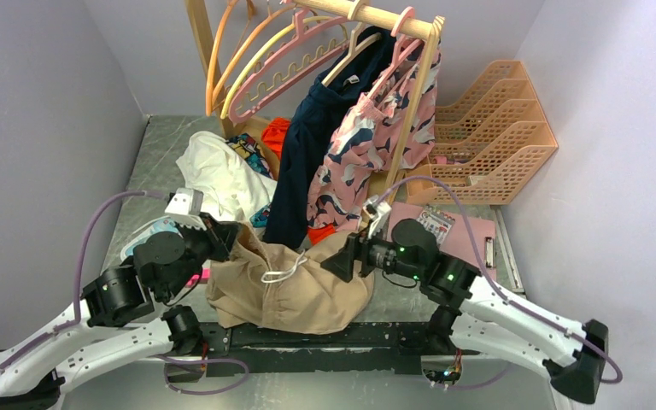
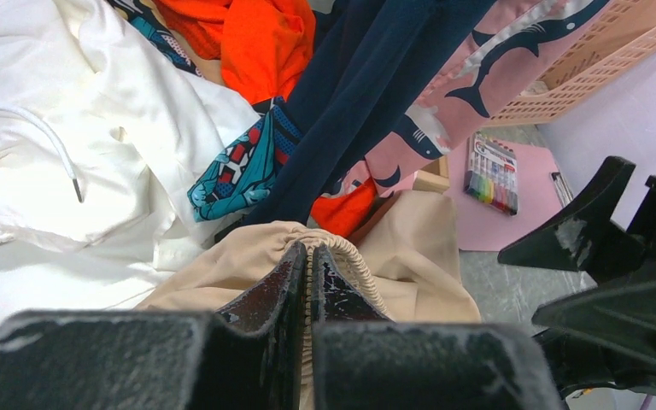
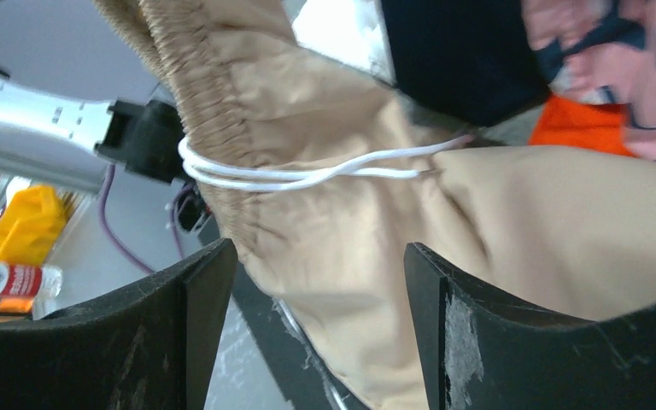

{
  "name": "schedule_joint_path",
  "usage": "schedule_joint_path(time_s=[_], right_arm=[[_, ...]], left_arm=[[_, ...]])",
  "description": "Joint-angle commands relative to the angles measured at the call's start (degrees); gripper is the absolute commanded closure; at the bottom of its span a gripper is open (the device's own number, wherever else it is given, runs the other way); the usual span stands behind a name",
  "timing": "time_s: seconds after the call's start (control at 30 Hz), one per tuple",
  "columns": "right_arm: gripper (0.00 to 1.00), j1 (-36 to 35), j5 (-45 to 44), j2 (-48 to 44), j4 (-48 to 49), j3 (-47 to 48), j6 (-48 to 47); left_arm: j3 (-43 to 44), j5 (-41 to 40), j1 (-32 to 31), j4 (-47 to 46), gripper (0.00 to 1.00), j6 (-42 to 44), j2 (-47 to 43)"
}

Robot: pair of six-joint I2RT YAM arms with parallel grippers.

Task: Place the shorts on the hanger
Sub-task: Adjust the shorts at the center of the board.

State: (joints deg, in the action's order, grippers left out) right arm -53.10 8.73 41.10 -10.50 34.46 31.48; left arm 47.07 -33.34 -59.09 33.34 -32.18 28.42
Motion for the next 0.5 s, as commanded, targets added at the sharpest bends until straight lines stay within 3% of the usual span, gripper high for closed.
schedule_joint_path(time_s=[0.0, 0.1, 0.23, 0.47], right_arm=[[0.24, -9.79, -5.37, 4.76, 1.46, 4.04, -0.52], [0.23, -22.02, -18.83, 10.92, -0.93, 7.57, -1.57], [0.23, -32.24, -32.79, 20.31, -3.55, 11.45, 1.27], [0.18, -39.97, -43.66, 33.47, -1.34, 15.46, 4.54]], left_arm=[[0.34, -1.51, -0.32, -1.51, 0.93, 0.17, 1.17], [0.21, -1.69, -0.32, -1.82, 0.93, 0.13, 2.28], [0.29, -1.72, -0.32, -2.25, 0.93, 0.18, 3.82], [0.06, -1.94, -0.32, -3.07, 0.93, 0.60, 5.04]])
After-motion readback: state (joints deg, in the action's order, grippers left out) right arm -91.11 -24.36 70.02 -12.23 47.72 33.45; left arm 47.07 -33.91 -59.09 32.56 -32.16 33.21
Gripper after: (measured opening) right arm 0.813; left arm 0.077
